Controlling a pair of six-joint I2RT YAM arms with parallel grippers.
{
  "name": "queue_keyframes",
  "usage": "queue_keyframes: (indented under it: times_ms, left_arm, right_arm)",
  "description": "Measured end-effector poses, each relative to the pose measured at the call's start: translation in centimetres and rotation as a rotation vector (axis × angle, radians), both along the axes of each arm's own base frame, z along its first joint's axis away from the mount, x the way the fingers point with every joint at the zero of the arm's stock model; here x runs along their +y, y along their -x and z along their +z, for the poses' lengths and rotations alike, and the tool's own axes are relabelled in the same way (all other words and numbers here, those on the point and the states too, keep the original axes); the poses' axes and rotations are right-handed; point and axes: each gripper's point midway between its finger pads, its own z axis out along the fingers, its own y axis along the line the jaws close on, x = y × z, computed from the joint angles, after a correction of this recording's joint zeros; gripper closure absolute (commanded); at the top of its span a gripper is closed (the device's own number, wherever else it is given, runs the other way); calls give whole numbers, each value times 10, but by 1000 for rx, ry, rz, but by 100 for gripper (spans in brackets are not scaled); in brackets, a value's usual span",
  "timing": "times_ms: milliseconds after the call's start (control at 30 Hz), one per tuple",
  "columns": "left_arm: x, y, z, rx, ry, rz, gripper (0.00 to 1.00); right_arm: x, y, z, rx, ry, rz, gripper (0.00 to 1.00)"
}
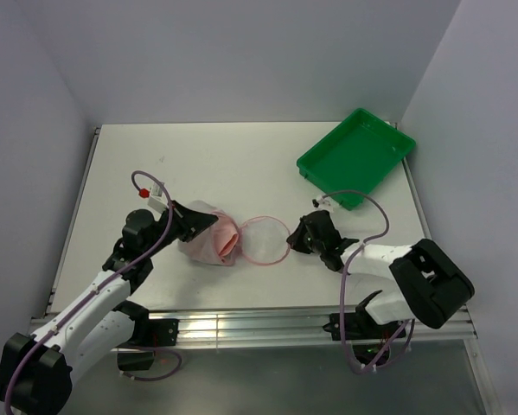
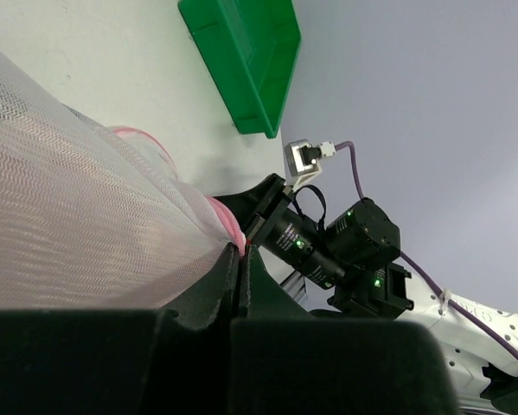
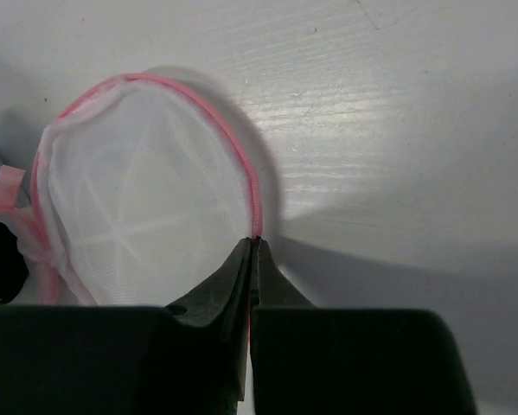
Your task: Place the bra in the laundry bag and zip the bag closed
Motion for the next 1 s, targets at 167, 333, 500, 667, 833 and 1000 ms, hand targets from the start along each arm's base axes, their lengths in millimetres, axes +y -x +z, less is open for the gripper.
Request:
queue_keyframes:
  times_ms: [167, 333, 500, 667, 833, 1000]
  left_arm:
    - [1, -1, -2, -6, -17, 4, 100]
    - [0, -7, -6, 1, -55, 1, 100]
    - [-6, -14, 10, -38, -92, -2, 100]
    - [-23, -13, 6, -27, -115, -51, 100]
    - [-47, -7, -20, 41, -154, -123, 100]
    - [-61, -18, -29, 57, -163, -142, 100]
  right_arm:
    - [-8, 9, 21, -62, -13, -8, 100]
    - [-19, 14, 140, -304, -24, 2, 100]
    - [-33, 28, 261, -467, -25, 7, 100]
    - [-51, 42, 249, -388, 110, 22, 100]
    - [-67, 51, 235, -283, 268, 35, 100]
    - [-57, 59, 227, -238, 362, 97, 100]
